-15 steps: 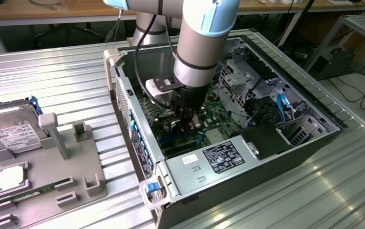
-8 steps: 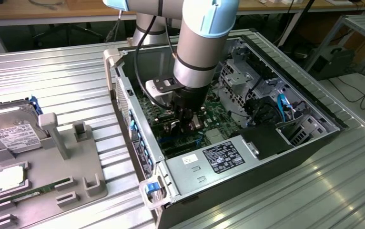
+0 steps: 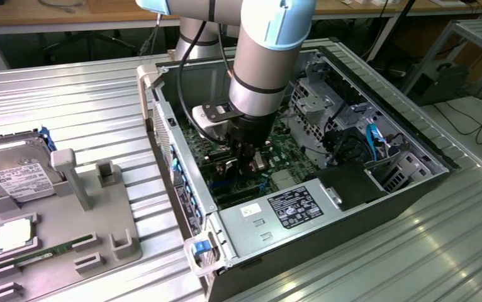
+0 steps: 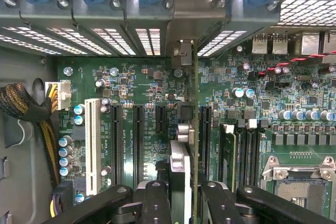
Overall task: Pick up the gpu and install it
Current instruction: 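Insert the gpu into the slot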
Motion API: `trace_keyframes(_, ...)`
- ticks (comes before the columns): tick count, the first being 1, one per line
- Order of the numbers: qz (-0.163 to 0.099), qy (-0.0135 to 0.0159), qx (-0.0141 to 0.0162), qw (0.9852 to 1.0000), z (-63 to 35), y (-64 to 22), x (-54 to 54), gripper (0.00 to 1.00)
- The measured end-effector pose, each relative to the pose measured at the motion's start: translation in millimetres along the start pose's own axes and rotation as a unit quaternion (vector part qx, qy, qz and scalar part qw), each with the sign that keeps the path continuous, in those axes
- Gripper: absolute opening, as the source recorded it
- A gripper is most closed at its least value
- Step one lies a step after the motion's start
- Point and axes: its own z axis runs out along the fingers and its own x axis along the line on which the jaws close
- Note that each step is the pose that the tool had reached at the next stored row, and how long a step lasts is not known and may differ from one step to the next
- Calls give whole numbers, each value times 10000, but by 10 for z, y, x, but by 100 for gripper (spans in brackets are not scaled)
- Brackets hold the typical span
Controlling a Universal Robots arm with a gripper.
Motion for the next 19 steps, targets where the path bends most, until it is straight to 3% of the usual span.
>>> trace_keyframes(7, 0, 2, 0, 10000, 0, 0, -7, 28)
trace_keyframes(11, 0, 31, -1, 10000, 1, -2, -38, 28)
trace_keyframes(19, 0, 32, -1, 10000, 1, -1, -38, 28)
